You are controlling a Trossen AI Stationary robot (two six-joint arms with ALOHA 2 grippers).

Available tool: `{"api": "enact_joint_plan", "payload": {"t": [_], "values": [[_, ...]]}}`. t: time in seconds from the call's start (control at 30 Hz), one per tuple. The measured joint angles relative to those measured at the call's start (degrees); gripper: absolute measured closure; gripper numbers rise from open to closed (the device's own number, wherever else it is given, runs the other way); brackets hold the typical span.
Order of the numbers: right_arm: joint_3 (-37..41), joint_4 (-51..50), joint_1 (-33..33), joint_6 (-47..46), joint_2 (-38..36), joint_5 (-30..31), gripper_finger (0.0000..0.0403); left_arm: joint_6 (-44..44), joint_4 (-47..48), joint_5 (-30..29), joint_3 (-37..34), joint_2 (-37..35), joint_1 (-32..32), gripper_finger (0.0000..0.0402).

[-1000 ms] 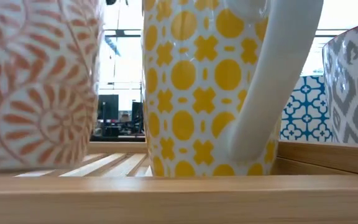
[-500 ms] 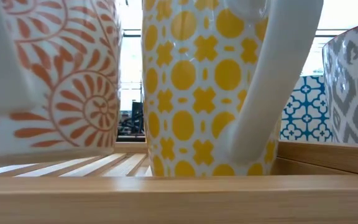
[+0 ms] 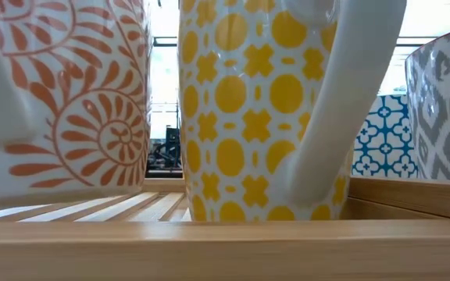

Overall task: Place coffee mugs
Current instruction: Put the orange mug on the shelf, then put the blue patterned mug on the shelf

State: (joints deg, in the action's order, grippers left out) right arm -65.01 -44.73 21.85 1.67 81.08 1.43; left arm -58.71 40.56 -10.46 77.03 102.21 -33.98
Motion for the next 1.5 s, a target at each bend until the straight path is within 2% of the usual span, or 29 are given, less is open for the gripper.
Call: {"api": "enact_joint_plan", "payload": {"t": [0.43, 1.33, 1.5], "values": [[0.0, 0.1, 0.0, 0.0, 0.0, 0.0, 0.0261, -0.2, -0.1, 0.2, 0.0, 0.1, 0.0, 0.0358], [0.0, 0.1, 0.0, 0.0, 0.0, 0.0, 0.0261, -0.2, -2.6, 0.2, 0.1, 0.1, 0.0, 0.0232], [0.0, 0.1, 0.0, 0.0, 0.0, 0.0, 0.0261, 0.9, -2.5, 0.4, 0.1, 0.1, 0.1, 0.0219]]}}
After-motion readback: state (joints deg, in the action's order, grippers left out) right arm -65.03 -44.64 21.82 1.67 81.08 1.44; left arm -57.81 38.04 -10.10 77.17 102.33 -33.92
